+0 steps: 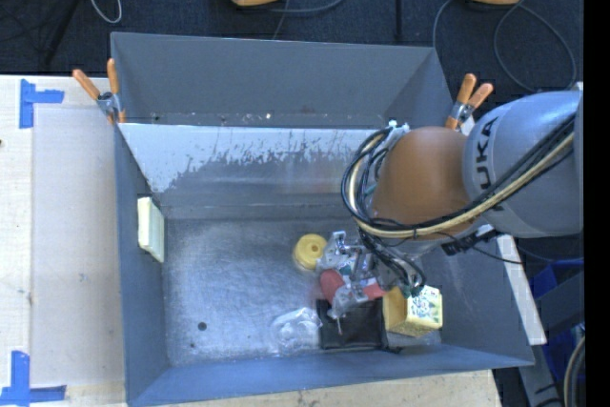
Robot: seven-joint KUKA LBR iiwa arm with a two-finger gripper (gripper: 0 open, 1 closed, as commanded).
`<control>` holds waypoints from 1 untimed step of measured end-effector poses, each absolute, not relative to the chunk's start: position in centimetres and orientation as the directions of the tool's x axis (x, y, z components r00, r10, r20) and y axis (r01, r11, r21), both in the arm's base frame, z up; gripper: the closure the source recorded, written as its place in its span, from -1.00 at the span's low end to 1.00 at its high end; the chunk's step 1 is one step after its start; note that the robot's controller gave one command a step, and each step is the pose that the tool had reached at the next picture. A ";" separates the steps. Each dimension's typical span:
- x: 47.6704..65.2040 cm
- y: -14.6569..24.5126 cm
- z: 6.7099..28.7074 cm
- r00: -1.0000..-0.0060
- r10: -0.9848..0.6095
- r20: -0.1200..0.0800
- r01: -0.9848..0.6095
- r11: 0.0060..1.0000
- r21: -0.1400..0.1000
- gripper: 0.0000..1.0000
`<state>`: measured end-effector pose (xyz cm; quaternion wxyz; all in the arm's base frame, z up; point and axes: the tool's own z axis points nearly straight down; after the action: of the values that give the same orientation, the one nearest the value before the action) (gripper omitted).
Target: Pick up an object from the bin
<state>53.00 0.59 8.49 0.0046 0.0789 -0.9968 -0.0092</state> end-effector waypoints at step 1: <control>53.0 0.6 8.5 -0.988 -0.156 0.008 -0.156 0.988 0.019 1.00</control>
Offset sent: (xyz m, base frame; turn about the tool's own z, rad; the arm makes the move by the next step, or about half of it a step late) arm 0.0101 -0.0033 0.1169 -0.0924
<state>53.00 0.57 8.46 0.0045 0.0784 -0.9969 -0.0091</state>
